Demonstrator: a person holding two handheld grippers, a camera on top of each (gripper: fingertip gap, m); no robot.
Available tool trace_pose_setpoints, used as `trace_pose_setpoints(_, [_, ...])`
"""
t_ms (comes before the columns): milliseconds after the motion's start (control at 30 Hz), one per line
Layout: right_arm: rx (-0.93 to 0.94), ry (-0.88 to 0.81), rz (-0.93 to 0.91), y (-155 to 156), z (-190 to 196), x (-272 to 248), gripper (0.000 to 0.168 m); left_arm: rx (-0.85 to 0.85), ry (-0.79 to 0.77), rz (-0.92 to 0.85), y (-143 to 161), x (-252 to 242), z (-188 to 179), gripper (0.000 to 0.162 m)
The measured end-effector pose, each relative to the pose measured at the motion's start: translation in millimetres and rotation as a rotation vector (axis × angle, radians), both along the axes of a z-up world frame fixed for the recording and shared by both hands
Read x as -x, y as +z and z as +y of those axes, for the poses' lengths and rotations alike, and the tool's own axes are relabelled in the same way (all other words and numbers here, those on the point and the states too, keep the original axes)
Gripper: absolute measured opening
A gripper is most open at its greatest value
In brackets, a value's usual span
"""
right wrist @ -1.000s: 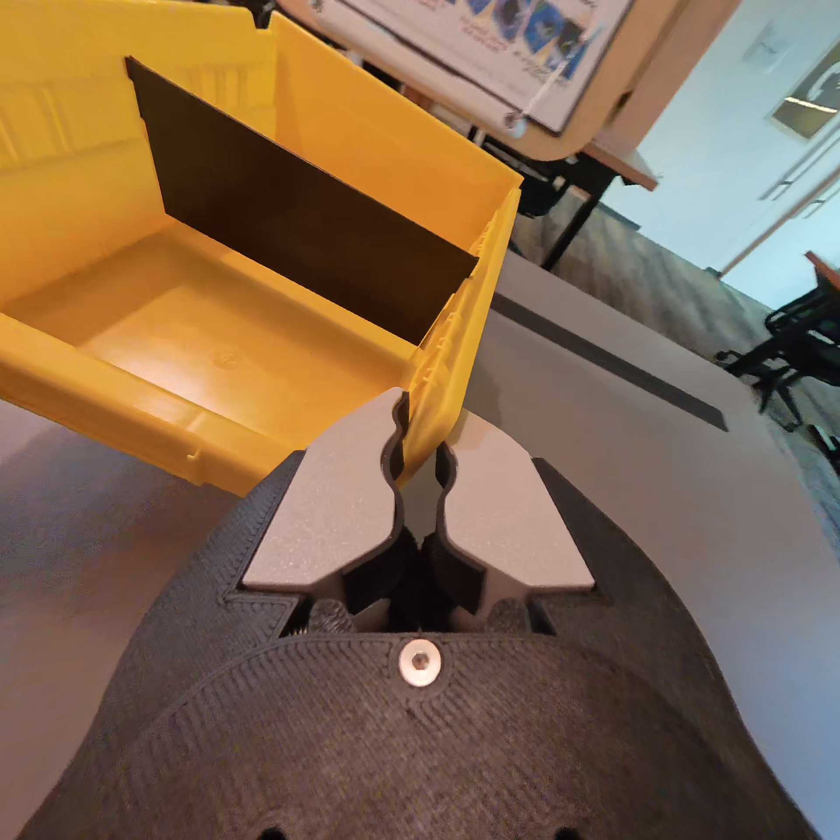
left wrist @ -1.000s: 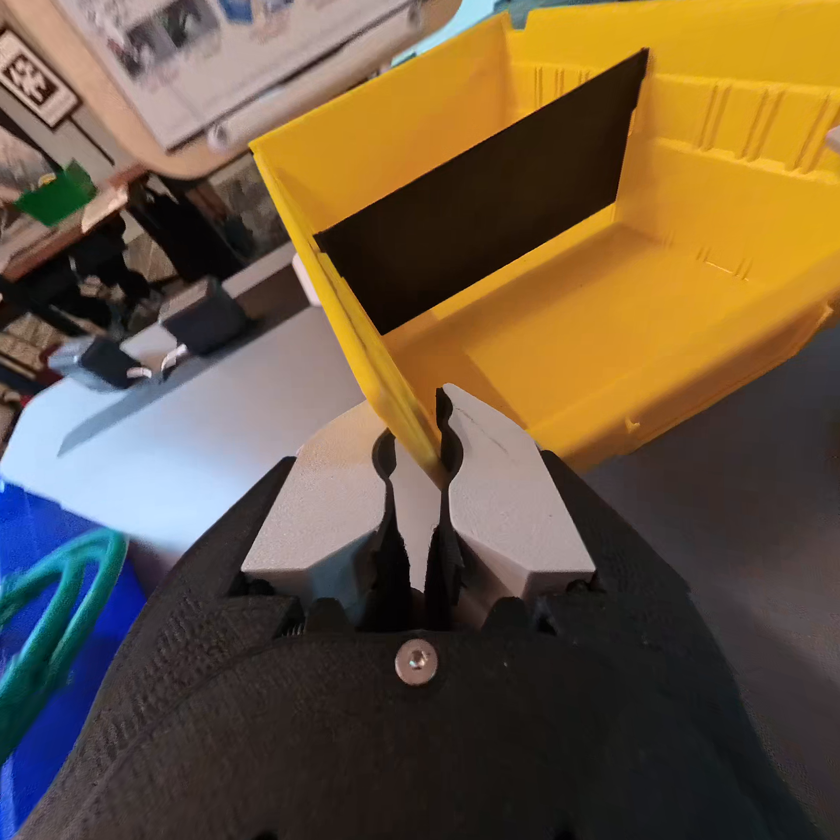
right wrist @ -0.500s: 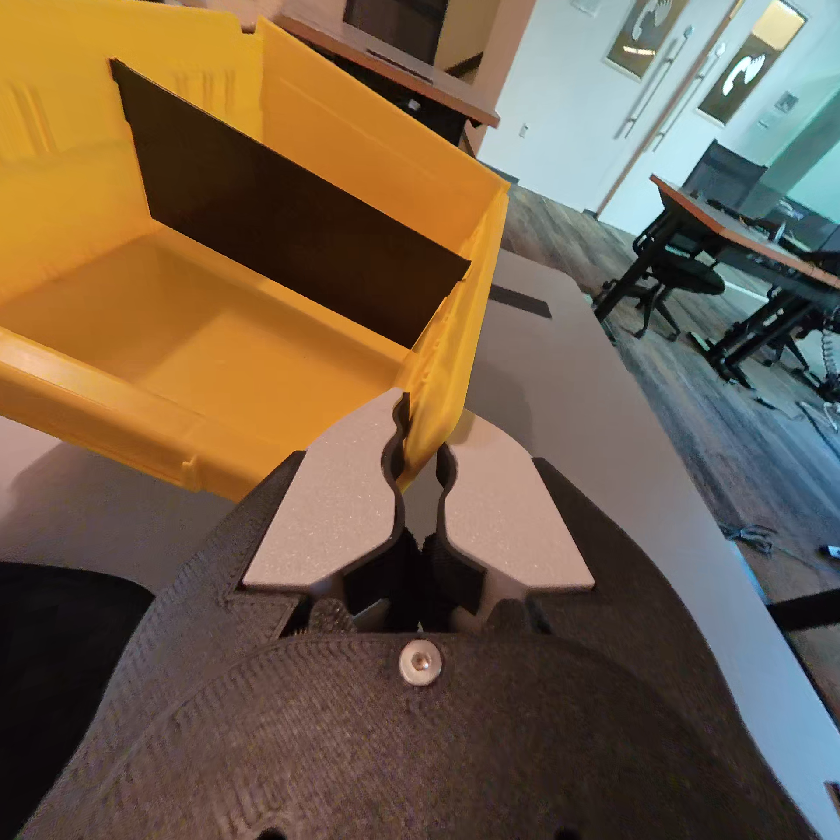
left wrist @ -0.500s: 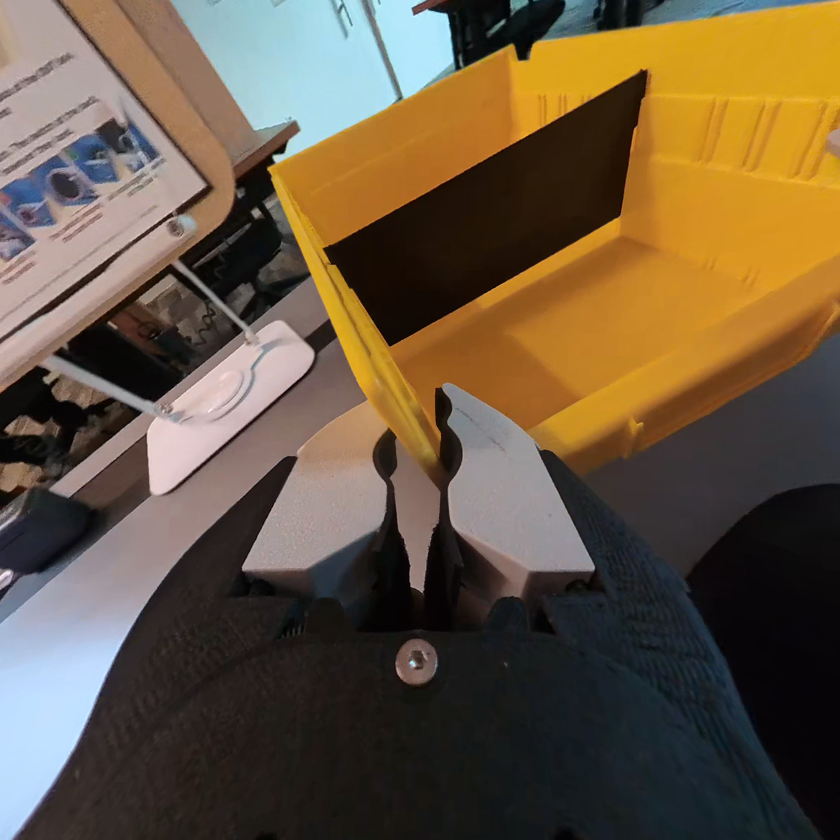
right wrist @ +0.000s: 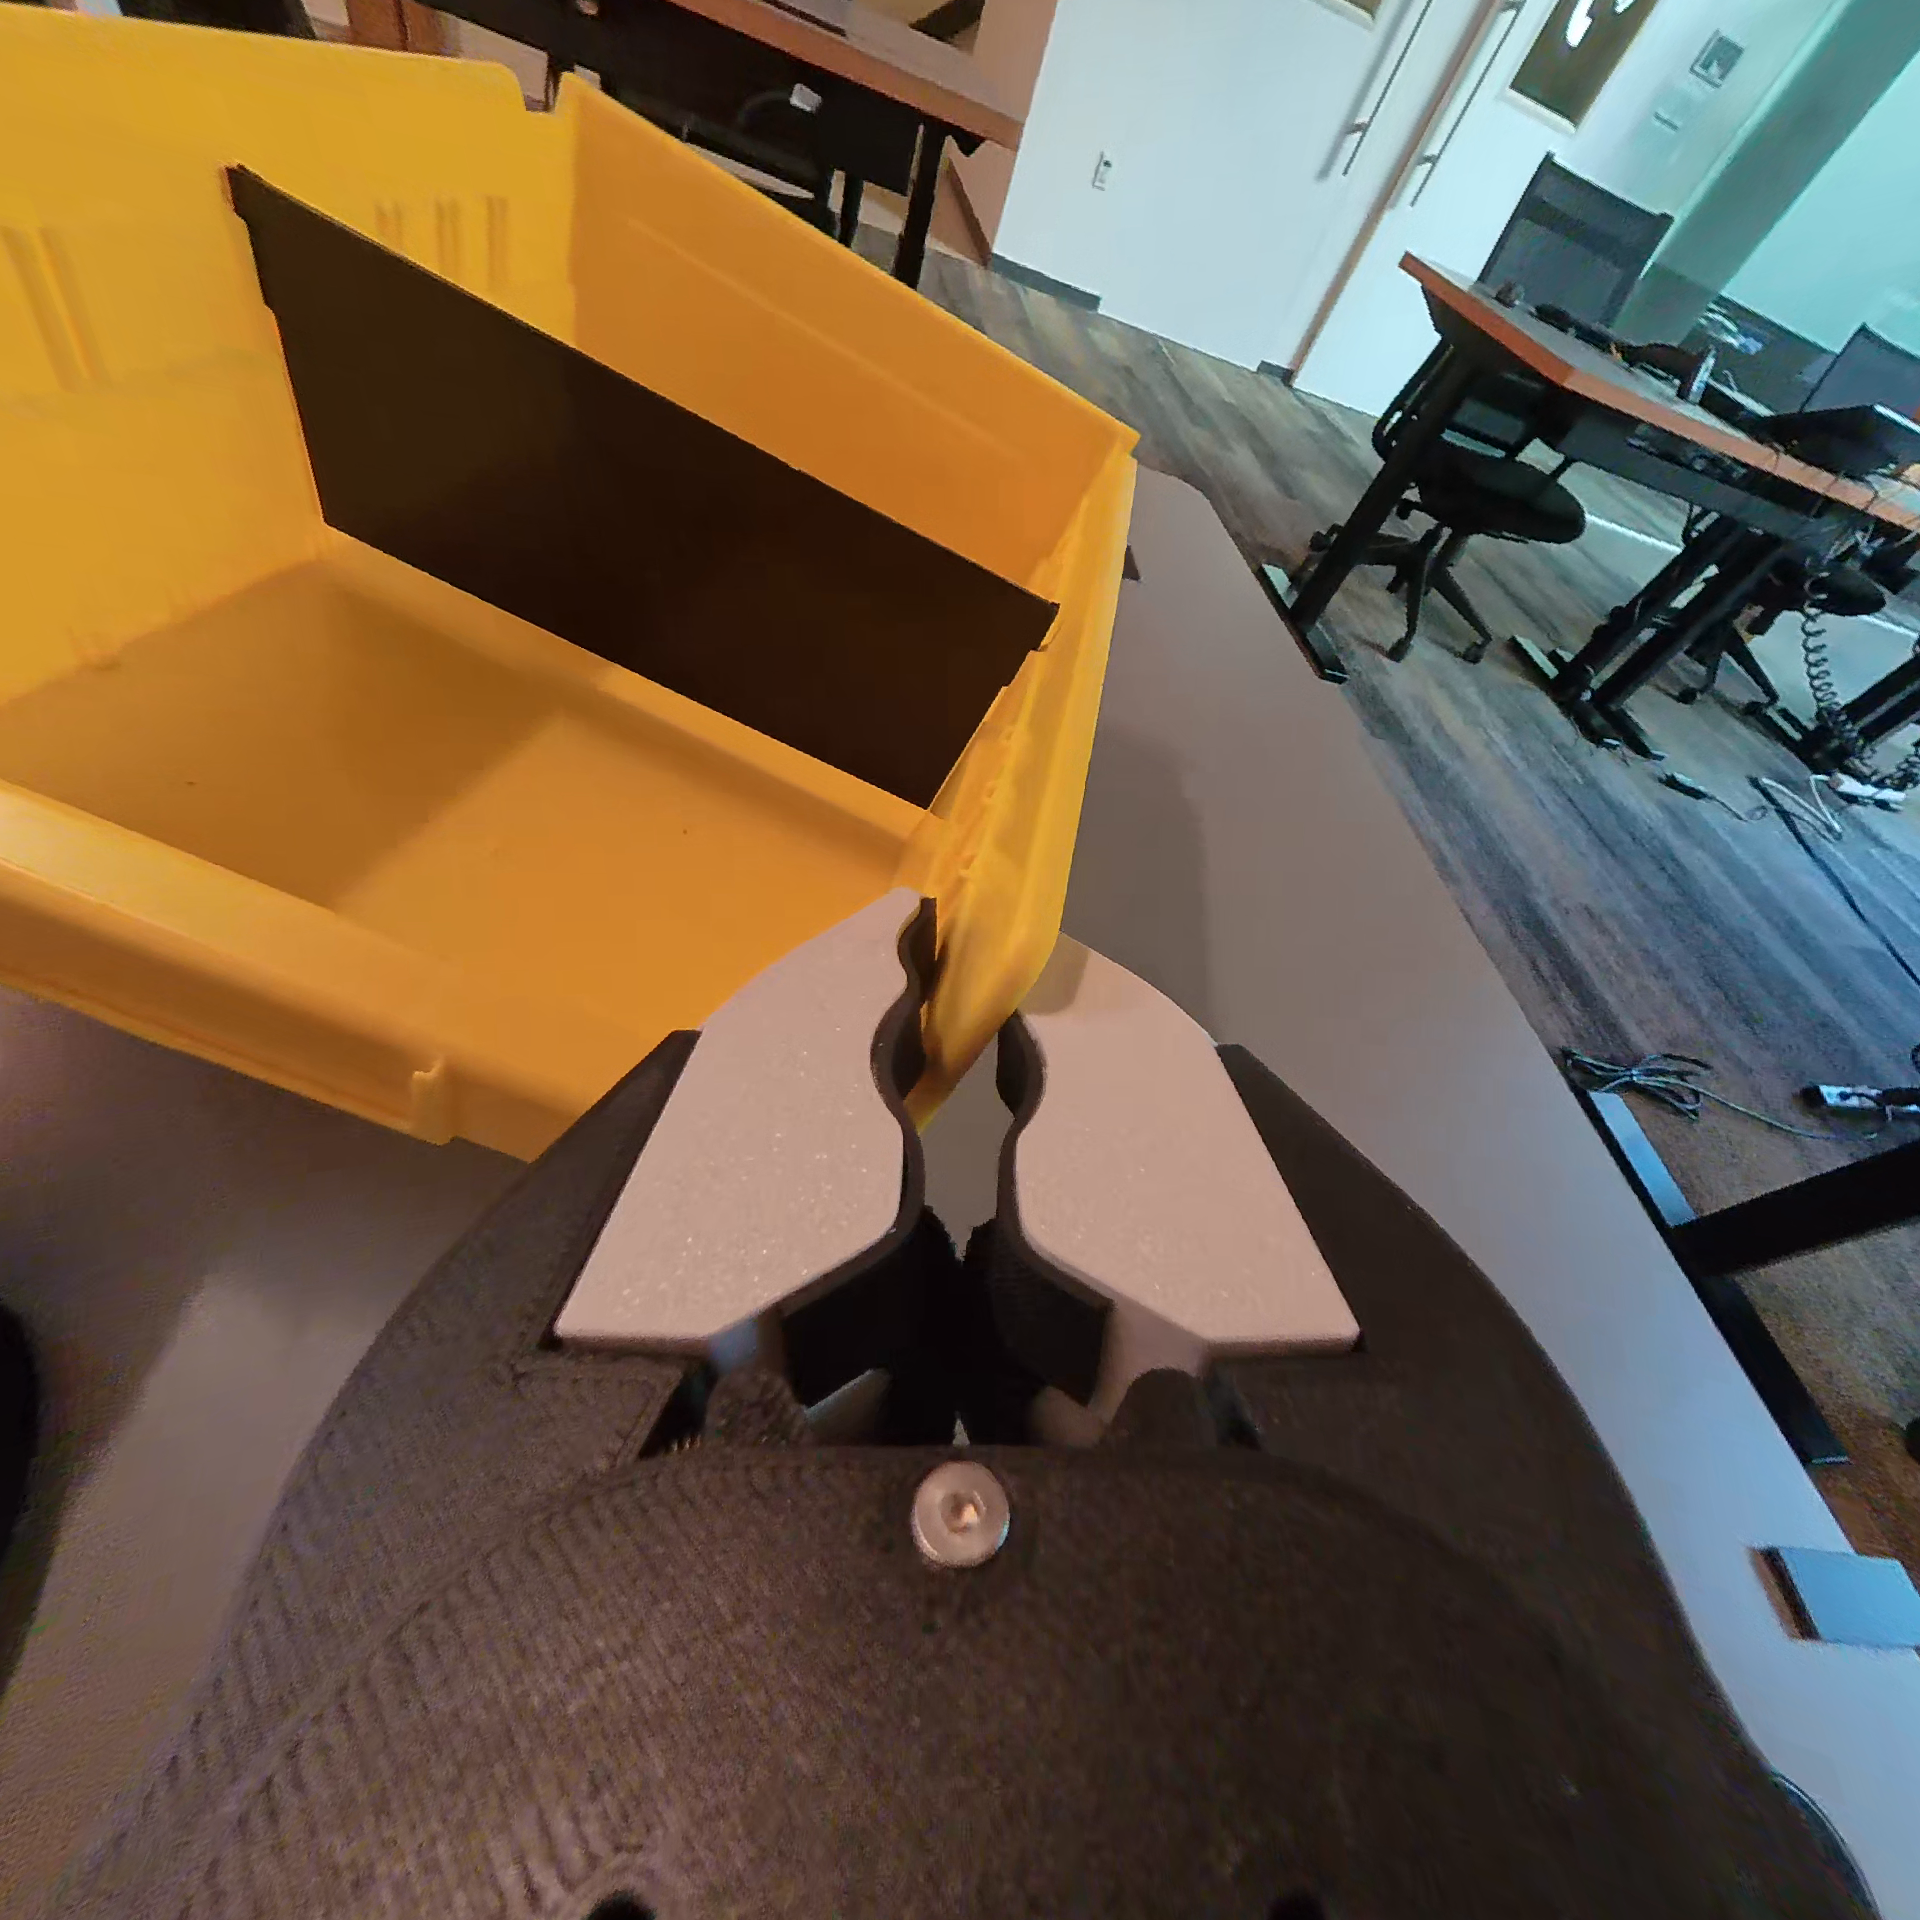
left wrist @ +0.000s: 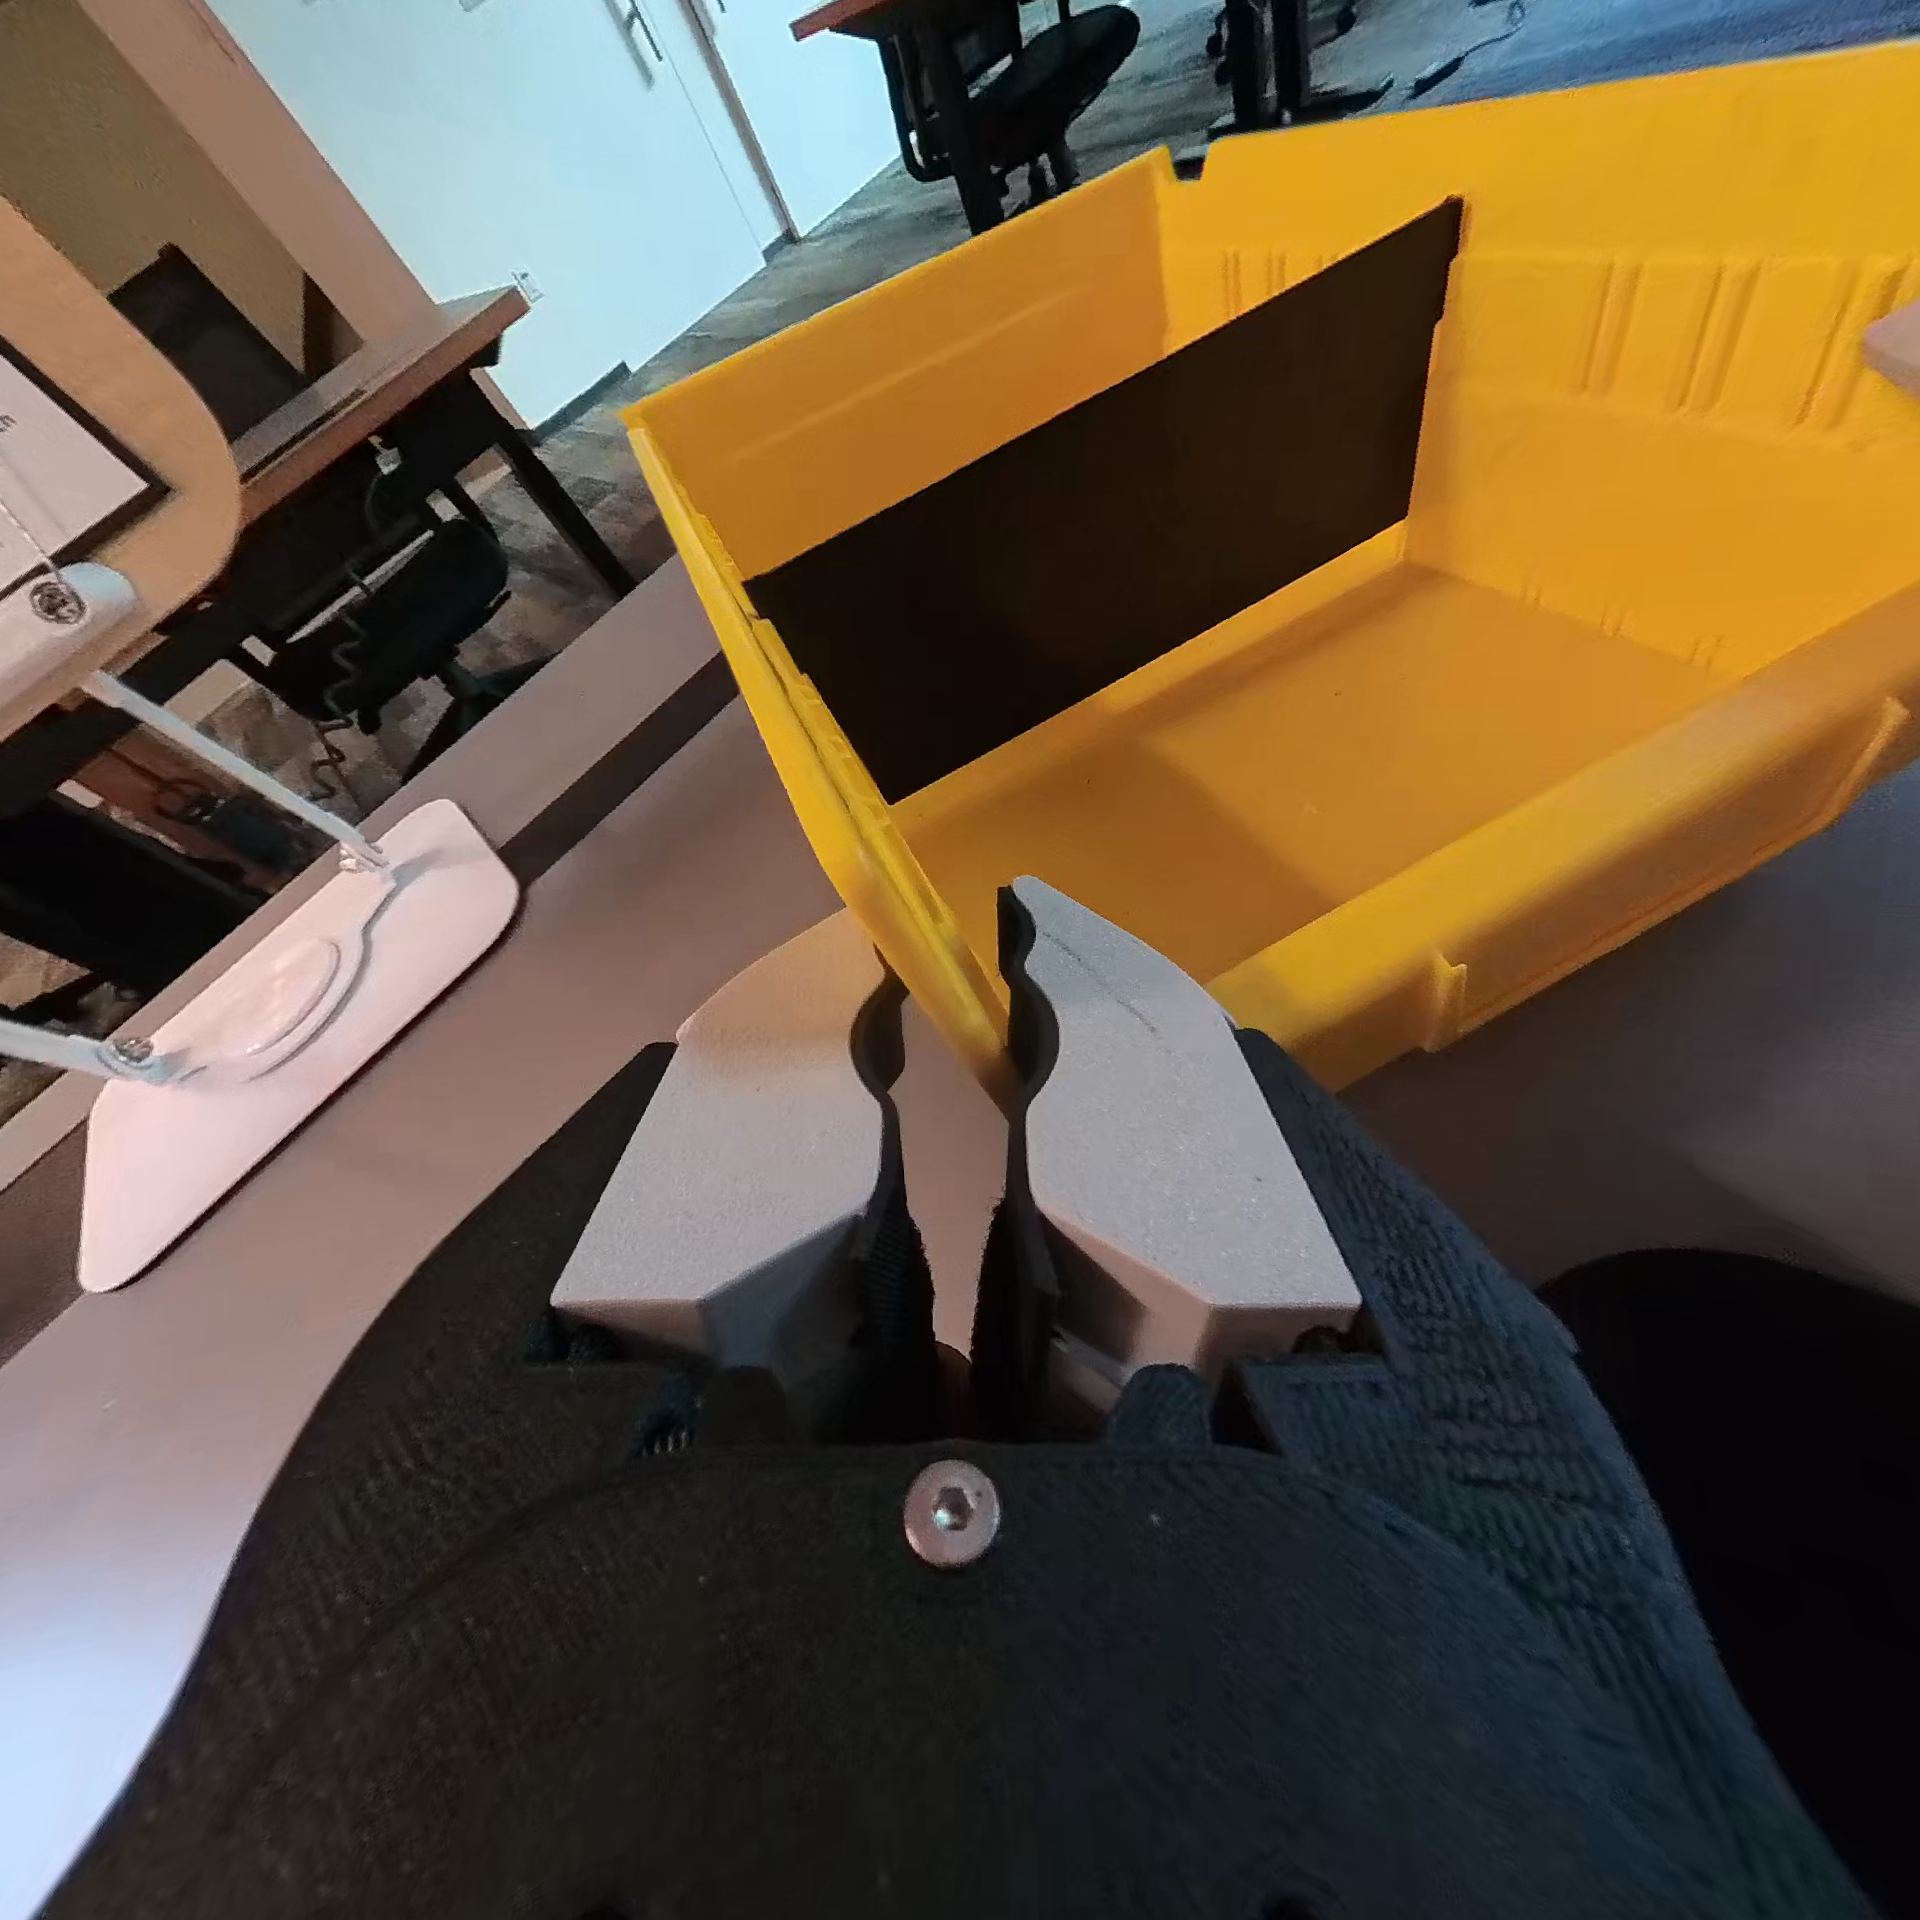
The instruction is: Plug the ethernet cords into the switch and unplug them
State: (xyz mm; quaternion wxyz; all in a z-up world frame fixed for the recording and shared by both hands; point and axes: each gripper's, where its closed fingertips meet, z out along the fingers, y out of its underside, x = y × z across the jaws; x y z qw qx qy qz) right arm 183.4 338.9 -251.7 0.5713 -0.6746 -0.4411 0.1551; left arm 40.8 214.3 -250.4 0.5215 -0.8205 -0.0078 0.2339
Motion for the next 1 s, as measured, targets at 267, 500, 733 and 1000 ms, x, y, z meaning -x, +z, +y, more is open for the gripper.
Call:
trace_pose_setpoints(267, [-0.032,-0.065,-0.046,-6.1,10.7,-19.3,0.015,0.053,-0.112,-0.169,-24.4,-25.5,2.9,0.042])
trace_pose_setpoints(500, [-0.072,-0.117,0.143,39.6,4.7,-31.9,0.122,-0.004,-0.156,-0.296,9.7,-35.5,-28.4,0.112])
trace_pose_setpoints(733, [-0.082,0.083,0.365,90.0,-53.8,1.8,0.146,-0.131,-0.16,-0.214,62.3,-17.4,-118.7,0.122])
trace_pose_setpoints(1000, [-0.133,0.411,0.273,71.5,-149.8,78.5,0.143,-0.249,0.056,-0.109,98.9,38.5,-283.0,0.099])
